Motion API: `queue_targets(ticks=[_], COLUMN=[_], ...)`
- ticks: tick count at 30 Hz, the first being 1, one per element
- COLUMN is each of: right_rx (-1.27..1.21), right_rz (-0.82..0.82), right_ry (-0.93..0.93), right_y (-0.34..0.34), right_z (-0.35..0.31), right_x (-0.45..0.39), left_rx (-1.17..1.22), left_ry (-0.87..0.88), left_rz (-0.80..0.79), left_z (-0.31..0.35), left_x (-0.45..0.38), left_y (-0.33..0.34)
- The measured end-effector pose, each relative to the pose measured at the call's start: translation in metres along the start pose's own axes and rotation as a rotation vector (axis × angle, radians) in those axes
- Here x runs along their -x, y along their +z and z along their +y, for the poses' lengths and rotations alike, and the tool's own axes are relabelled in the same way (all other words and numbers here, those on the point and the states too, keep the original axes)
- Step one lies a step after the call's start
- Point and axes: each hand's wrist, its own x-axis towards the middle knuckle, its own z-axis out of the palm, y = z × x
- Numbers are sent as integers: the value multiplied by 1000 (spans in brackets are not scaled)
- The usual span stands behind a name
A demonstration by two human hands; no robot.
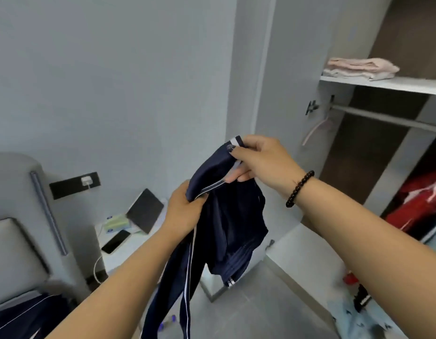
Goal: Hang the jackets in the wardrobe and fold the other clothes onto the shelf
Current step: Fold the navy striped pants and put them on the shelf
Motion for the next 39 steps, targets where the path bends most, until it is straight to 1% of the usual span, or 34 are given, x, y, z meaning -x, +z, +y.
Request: queue_targets(ticks=[4,7,8,10,12,13,15,18,21,23,24,26,28,30,31,33,34,35,36,37,39], right_rx=[-12,177,221,175,4,-89,-237,-411,-532,-564,-550,-464,-335,-142,-34,197,319,435,539,623,776], right_rz=[217,316,320,290,237,231,281,446,530,599,671,868,1022,1075,1068,994,937,878,820,763,612], right_ry=[170,305,371,553,716,760,773,758,818,872,886,872,780,645,568,416,368,337,312,288,284], right_y=[-96,-155,-172,-199,-216,-219,-221,-220,-221,-225,-229,-240,-255,-268,-274,-279,-280,-279,-277,-274,-268], right_z=[67,121,138,165,188,199,218,230,234,236,236,232,218,198,187,164,153,143,133,124,108], right_x=[33,60,69,88,104,110,119,124,127,132,134,140,144,149,151,151,149,147,144,142,139], left_rx=[44,127,162,252,398,464,535,591,688,733,736,714,724,690,624,351,217,140,111,111,88], left_ry=[-2,-10,-17,-65,-175,-229,-286,-307,-399,-496,-531,-533,-487,-430,-389,-263,-157,-15,134,272,457], left_rz=[-139,-231,-254,-286,-326,-349,-401,-509,-586,-612,-628,-660,-660,-625,-601,-547,-532,-538,-583,-676,-920], left_z=[32,58,66,77,88,93,102,112,116,116,115,112,110,110,111,115,118,122,127,132,138], left_x=[-12,-17,-17,-16,-17,-18,-21,-25,-29,-26,-25,-23,-29,-40,-45,-54,-56,-56,-56,-57,-59], left_y=[80,134,150,179,204,216,238,262,280,292,298,306,310,313,316,322,323,323,322,323,326])
